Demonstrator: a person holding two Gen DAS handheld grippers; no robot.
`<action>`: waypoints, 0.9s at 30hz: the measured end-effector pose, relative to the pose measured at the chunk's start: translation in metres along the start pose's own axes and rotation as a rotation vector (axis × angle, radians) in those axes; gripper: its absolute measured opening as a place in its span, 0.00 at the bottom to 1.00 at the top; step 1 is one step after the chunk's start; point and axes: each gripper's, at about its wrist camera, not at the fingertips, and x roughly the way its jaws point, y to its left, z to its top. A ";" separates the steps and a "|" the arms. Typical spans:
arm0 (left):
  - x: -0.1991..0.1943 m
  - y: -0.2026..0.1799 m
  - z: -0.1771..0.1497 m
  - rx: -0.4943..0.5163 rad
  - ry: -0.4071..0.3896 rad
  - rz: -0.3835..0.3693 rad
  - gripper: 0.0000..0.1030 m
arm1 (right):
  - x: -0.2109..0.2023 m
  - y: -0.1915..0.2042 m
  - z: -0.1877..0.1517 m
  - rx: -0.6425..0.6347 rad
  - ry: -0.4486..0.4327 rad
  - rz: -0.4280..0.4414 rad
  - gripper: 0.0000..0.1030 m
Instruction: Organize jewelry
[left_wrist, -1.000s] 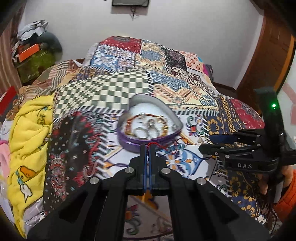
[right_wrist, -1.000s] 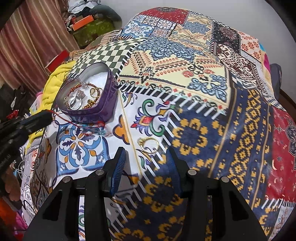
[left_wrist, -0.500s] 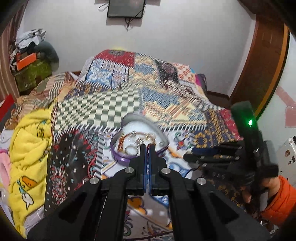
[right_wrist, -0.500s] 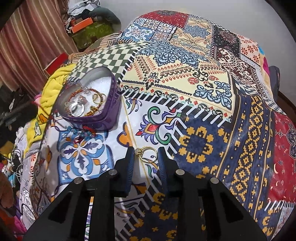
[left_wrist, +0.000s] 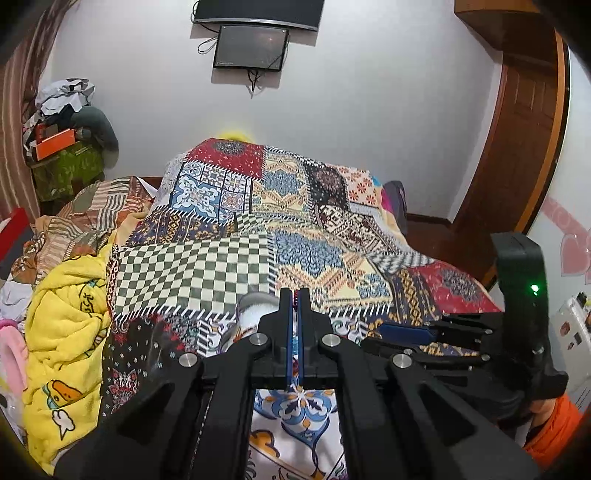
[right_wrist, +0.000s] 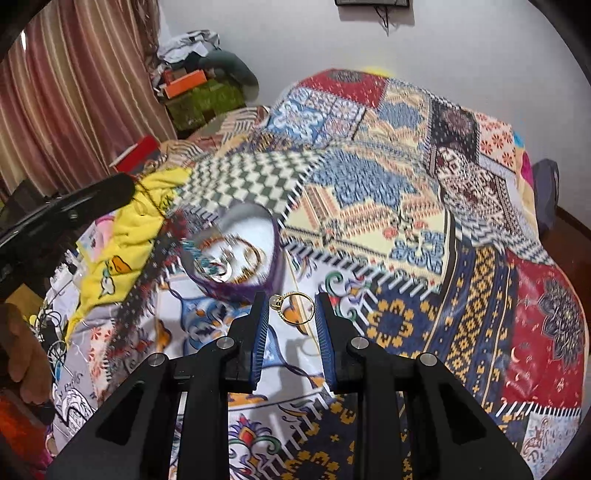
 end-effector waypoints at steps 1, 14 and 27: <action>0.001 0.002 0.004 -0.002 -0.003 0.000 0.00 | -0.001 0.001 0.002 -0.001 -0.007 0.001 0.22; 0.026 0.022 0.024 -0.035 -0.016 0.014 0.00 | 0.007 0.003 0.026 -0.006 -0.049 0.024 0.22; 0.054 0.025 0.036 -0.027 -0.007 -0.007 0.00 | 0.022 0.001 0.030 0.004 -0.039 0.045 0.22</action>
